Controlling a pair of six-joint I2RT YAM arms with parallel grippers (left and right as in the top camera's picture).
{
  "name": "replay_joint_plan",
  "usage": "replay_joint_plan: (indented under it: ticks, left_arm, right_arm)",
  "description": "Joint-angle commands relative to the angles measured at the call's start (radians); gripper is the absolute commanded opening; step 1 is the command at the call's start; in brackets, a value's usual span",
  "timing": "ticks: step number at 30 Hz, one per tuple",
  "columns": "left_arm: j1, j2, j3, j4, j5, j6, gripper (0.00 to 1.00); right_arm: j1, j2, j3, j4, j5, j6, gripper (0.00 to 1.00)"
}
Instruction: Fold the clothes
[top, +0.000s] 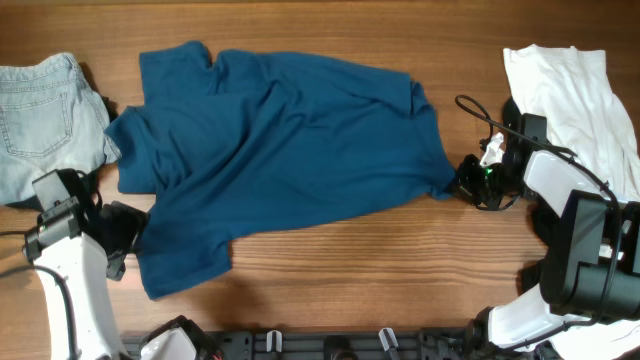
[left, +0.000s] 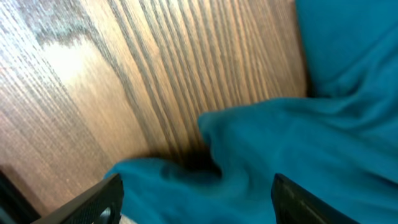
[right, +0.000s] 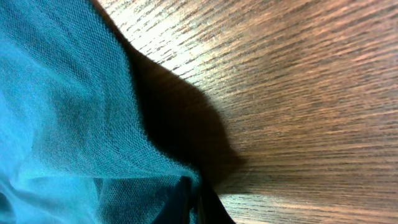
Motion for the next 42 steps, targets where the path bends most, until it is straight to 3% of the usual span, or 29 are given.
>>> replay_joint_plan:
  ticks: [1, 3, 6, 8, 9, 14, 17, 20, 26, 28, 30, 32, 35, 37, 39, 42]
  left_arm:
    - [0.007, 0.096, -0.005, 0.032, 0.031, 0.003, 0.76]
    - [0.007, 0.169, -0.005, 0.066, 0.087, 0.003, 0.66]
    - [0.007, 0.196, -0.004, 0.072, 0.098, 0.004, 0.26]
    - [0.007, 0.186, -0.004, 0.072, 0.116, 0.025, 0.06]
    - [0.007, 0.175, -0.002, 0.068, 0.145, 0.057, 0.04]
    - [0.007, 0.097, 0.114, -0.037, 0.343, 0.19, 0.04]
    - [0.007, 0.054, 0.277, -0.164, 0.401, 0.248, 0.04]
    - [0.008, 0.002, 0.492, -0.27, 0.582, 0.289, 0.04]
    - [0.008, -0.074, 0.84, -0.296, 0.597, 0.314, 0.04]
    - [0.008, -0.098, 0.863, -0.302, 0.596, 0.314, 0.04]
    - [0.007, -0.087, 0.862, -0.354, 0.558, 0.314, 0.04]
    - [0.007, -0.051, 0.862, -0.397, 0.54, 0.314, 0.04]
    - [0.007, 0.02, 0.862, -0.431, 0.54, 0.315, 0.04]
    - [0.007, 0.063, 0.861, -0.446, 0.54, 0.315, 0.04]
    - [0.007, 0.105, 0.861, -0.457, 0.537, 0.315, 0.04]
    - [0.007, 0.126, 0.861, -0.457, 0.537, 0.315, 0.04]
  right_arm:
    - [0.006, 0.033, -0.02, -0.008, 0.02, -0.02, 0.04]
    - [0.006, 0.033, -0.02, -0.008, 0.02, -0.02, 0.04]
    - [0.006, 0.033, -0.02, -0.01, 0.028, -0.02, 0.05]
    - [0.006, 0.033, -0.02, -0.01, 0.028, -0.019, 0.04]
    - [0.006, 0.033, -0.02, -0.013, 0.027, -0.018, 0.04]
    - [0.006, -0.041, 0.036, -0.128, 0.027, -0.022, 0.04]
    - [0.006, -0.203, 0.152, -0.246, 0.027, -0.048, 0.04]
    - [0.006, -0.438, 0.316, -0.331, 0.029, -0.044, 0.04]
    - [0.006, -0.703, 0.565, -0.354, 0.235, 0.012, 0.04]
    - [0.006, -0.726, 0.581, -0.38, 0.216, 0.011, 0.04]
    - [0.006, -0.679, 0.575, -0.527, 0.154, -0.031, 0.05]
    - [0.006, -0.608, 0.548, -0.646, 0.098, -0.071, 0.13]
    - [0.049, -0.491, 0.385, -0.721, 0.053, -0.108, 0.34]
    - [0.131, -0.441, 0.223, -0.651, 0.019, -0.095, 0.42]
    - [0.272, -0.415, 0.025, -0.48, -0.027, 0.018, 0.74]
    - [0.438, -0.41, -0.139, -0.279, -0.114, 0.156, 0.75]
